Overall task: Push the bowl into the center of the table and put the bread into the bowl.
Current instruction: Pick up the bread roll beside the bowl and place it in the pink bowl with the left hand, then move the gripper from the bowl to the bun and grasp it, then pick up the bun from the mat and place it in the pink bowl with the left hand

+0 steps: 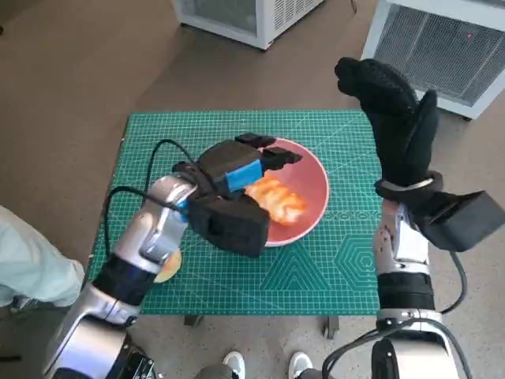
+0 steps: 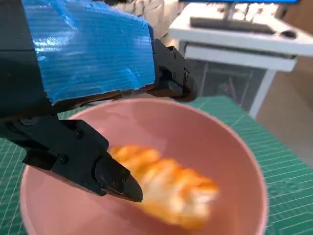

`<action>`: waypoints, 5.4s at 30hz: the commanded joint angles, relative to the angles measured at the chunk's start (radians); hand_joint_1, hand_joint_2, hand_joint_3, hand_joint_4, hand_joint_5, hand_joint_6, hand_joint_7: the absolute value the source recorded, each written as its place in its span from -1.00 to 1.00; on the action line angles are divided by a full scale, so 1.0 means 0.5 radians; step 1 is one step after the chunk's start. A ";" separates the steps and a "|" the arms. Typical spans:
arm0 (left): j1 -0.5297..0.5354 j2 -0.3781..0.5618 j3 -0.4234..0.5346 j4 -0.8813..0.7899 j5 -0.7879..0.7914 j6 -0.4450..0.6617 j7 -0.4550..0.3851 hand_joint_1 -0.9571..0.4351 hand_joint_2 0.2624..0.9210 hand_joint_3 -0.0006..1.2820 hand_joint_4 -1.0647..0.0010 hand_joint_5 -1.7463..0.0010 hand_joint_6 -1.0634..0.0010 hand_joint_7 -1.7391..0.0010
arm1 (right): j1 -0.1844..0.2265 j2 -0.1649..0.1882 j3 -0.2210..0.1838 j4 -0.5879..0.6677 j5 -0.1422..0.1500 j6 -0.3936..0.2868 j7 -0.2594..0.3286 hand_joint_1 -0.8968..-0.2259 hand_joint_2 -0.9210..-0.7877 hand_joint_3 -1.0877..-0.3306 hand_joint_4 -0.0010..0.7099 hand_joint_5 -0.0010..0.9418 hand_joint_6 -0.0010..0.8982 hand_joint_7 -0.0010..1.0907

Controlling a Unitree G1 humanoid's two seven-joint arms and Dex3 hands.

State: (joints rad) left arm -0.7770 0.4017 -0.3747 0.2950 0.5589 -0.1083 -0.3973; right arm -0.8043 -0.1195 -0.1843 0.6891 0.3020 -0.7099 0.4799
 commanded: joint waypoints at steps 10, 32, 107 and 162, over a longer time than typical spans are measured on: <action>0.207 0.244 0.342 -0.508 -0.382 0.080 -0.300 -0.11 0.60 -1.00 0.97 1.00 0.54 1.00 | 0.039 0.029 0.022 0.009 -0.031 0.030 -0.032 -0.33 -1.00 -0.01 -0.39 -1.00 -0.79 -0.11; 1.039 1.069 1.151 -1.225 -0.823 0.572 -0.854 -0.06 0.50 -1.00 0.96 1.00 0.55 1.00 | 0.005 0.055 0.035 0.016 0.012 0.072 0.001 -0.27 -1.00 0.01 -0.40 -1.00 -0.79 -0.13; 1.273 0.725 0.498 -0.538 -0.126 0.146 -0.061 0.63 0.91 -0.88 -0.25 0.11 -0.39 0.64 | -0.087 0.032 0.031 0.108 0.024 0.063 0.139 -0.23 -1.00 -0.10 -0.40 -0.99 -0.90 0.00; -0.100 0.097 0.283 -0.292 -0.300 0.004 0.056 0.38 1.00 -0.95 -0.47 -0.24 -0.18 -0.31 | -0.047 0.016 0.005 0.094 0.027 0.053 0.141 -0.23 -1.00 -0.10 -0.38 -0.99 -0.90 0.02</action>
State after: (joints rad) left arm -0.7726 0.4755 -0.1975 0.0826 0.3898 -0.0955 -0.3625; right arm -0.8528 -0.1090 -0.1773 0.7374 0.3114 -0.6908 0.5471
